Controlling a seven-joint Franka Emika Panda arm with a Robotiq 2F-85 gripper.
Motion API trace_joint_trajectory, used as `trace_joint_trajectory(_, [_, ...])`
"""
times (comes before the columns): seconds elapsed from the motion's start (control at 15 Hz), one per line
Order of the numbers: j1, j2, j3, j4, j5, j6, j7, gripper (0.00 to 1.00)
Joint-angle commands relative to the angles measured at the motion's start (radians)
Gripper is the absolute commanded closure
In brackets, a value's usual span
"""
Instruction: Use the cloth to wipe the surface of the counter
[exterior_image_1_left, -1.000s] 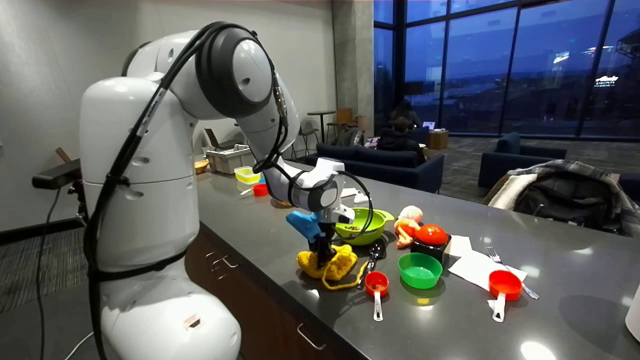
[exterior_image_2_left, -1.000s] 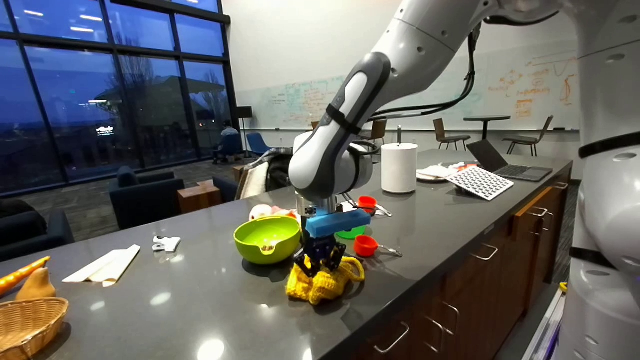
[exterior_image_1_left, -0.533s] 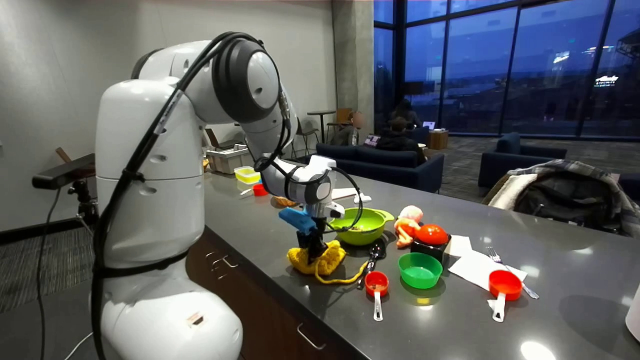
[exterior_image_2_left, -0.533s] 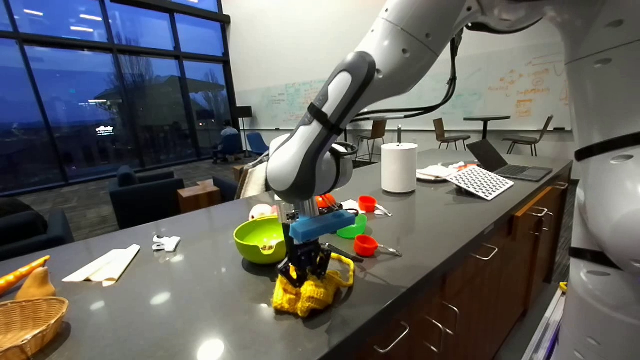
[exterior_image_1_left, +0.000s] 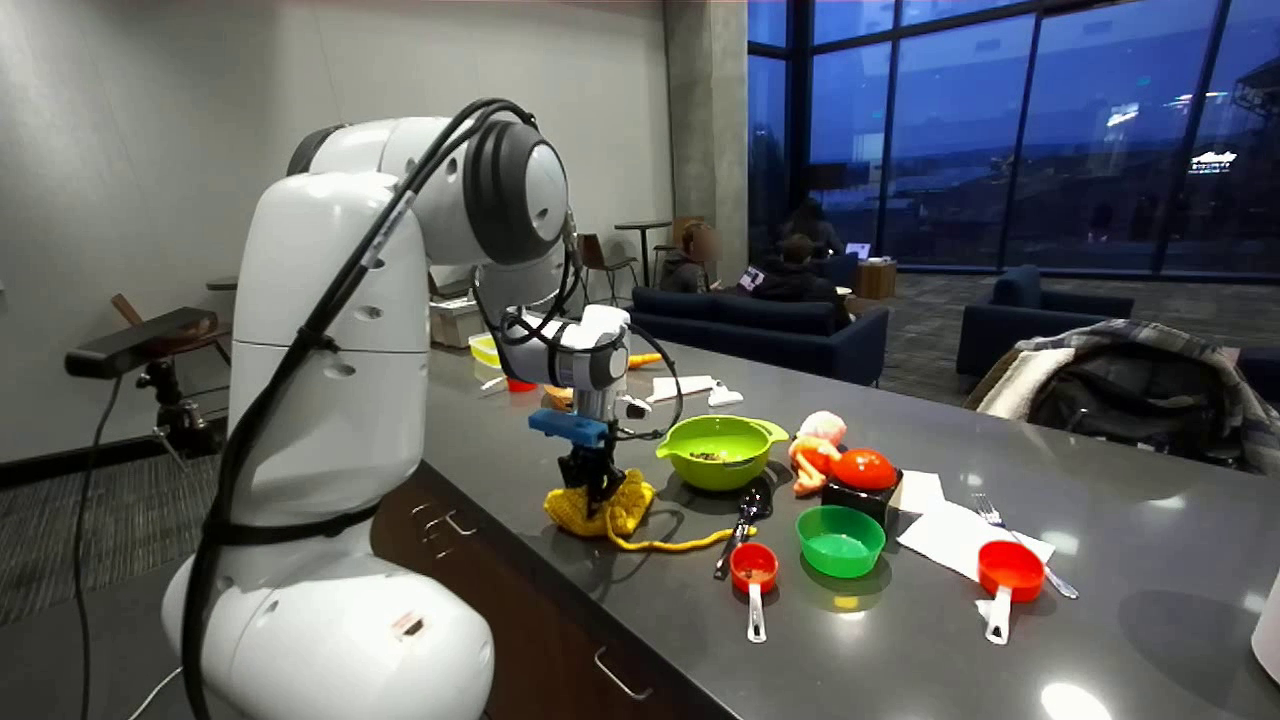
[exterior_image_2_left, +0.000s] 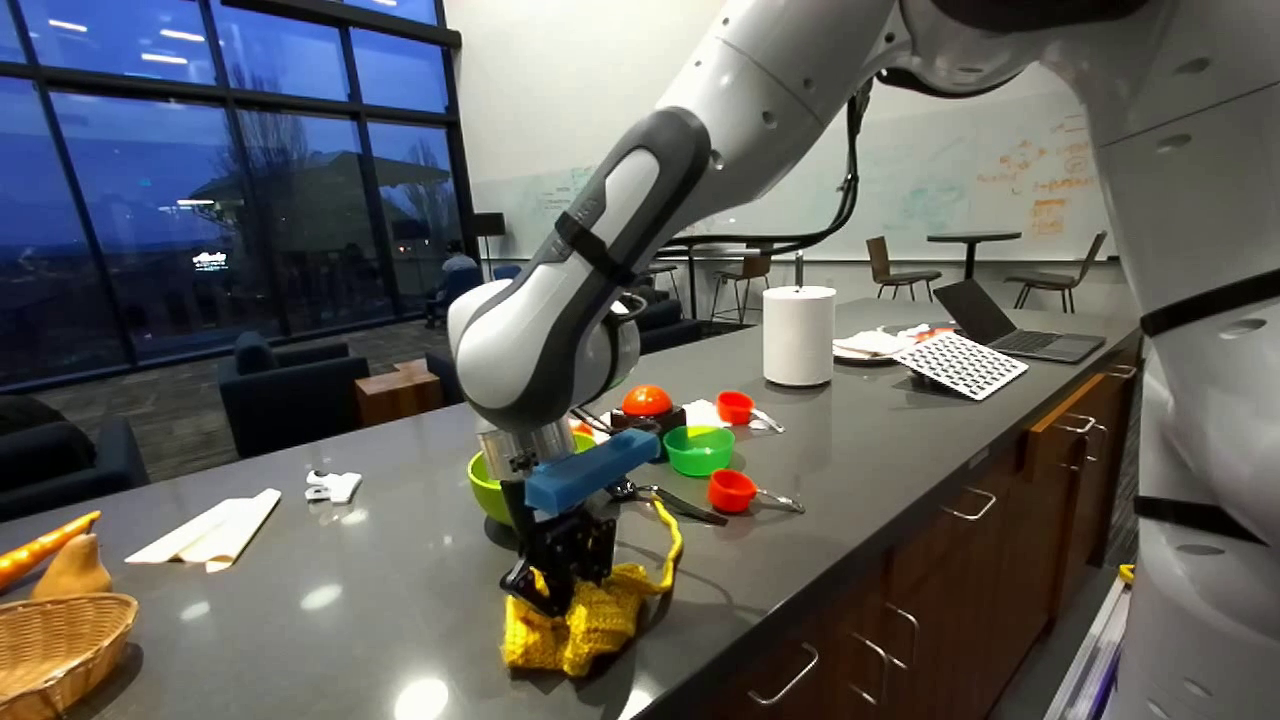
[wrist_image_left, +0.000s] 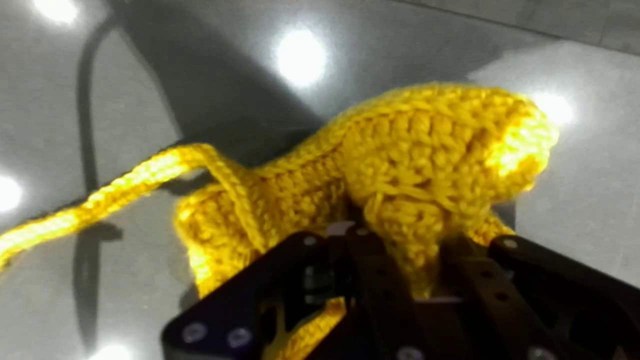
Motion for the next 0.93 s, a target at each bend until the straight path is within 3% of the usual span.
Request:
trace_joint_trajectory(0.0, [0.043,0.078,0.019,0.069,-0.027,-0.034,-0.01,0.95])
trace_joint_trajectory(0.4, [0.05,0.047,0.039,0.04,0.018,-0.042,-0.025,0.95])
trace_joint_trajectory(0.87, [0.006,-0.007,0.019,-0.025,0.114,-0.029,-0.009,0.95])
